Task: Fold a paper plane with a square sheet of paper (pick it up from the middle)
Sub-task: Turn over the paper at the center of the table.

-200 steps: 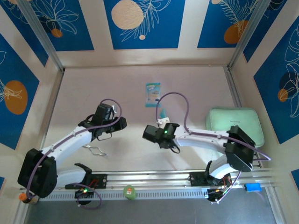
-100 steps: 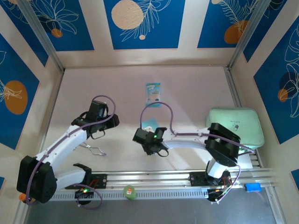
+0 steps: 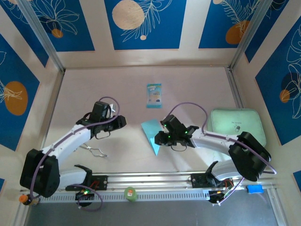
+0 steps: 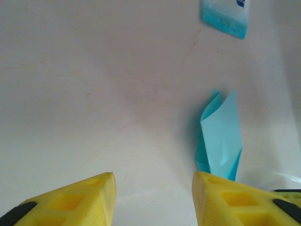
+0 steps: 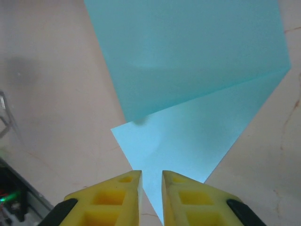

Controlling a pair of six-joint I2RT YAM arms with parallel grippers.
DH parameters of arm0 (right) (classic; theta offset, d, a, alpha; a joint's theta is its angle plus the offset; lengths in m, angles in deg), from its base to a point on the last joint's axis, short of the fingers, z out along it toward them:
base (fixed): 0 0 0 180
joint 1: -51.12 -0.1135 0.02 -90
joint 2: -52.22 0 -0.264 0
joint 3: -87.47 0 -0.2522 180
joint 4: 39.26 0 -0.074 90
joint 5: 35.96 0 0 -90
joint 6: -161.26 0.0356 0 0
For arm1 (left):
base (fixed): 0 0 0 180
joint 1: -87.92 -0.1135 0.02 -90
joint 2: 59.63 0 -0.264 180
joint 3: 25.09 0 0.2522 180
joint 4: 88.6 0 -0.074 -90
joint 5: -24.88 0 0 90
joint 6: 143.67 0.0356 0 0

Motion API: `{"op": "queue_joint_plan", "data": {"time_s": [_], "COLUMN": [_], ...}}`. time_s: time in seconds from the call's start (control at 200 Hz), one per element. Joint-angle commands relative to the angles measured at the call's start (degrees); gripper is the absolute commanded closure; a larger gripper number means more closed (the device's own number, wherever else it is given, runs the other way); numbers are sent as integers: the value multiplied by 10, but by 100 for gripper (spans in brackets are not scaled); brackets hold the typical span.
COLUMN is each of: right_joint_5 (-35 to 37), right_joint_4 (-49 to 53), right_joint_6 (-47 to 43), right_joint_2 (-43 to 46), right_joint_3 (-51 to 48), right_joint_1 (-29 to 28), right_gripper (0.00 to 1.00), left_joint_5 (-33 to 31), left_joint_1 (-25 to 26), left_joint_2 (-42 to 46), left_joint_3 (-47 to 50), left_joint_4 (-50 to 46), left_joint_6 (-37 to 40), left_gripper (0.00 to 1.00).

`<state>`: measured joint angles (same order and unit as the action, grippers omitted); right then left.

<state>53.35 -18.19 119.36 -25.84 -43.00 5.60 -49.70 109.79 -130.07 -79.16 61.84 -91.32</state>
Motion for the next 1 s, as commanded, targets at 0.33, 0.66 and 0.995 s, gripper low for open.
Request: {"op": "queue_joint_plan", "data": {"time_s": [0.33, 0.66, 0.995], "right_joint_5": [-120, -123, -99], "right_joint_4": [-105, -103, -102], "right_joint_6": [38, 52, 137], "right_joint_2": [-47, -114, -167], "right_joint_3": [-15, 11, 26], "right_joint_1": [15, 6, -12], "right_gripper": [88, 92, 92], "left_joint_5": [76, 87, 114], "left_joint_1": [7, 12, 13], "left_joint_2": [-35, -24, -26], "left_joint_3": [12, 26, 45], "left_joint_4": [75, 85, 119], "left_joint_6": [-44, -53, -66], "left_gripper": [63, 65, 68]}}
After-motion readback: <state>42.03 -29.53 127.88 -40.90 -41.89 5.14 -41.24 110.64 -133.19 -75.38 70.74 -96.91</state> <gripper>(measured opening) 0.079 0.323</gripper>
